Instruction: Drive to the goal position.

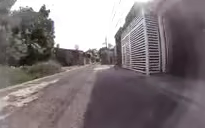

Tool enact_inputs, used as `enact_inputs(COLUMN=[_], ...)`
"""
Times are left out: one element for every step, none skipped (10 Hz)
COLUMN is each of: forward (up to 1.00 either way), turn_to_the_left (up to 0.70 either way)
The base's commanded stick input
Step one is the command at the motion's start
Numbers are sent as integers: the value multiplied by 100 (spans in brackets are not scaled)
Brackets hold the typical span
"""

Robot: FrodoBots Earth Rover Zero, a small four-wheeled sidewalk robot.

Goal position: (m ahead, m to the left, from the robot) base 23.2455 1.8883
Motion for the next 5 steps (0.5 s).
enact_inputs(forward=[100,100,100,100,100], turn_to_the_left=[0,0,0,0,0])
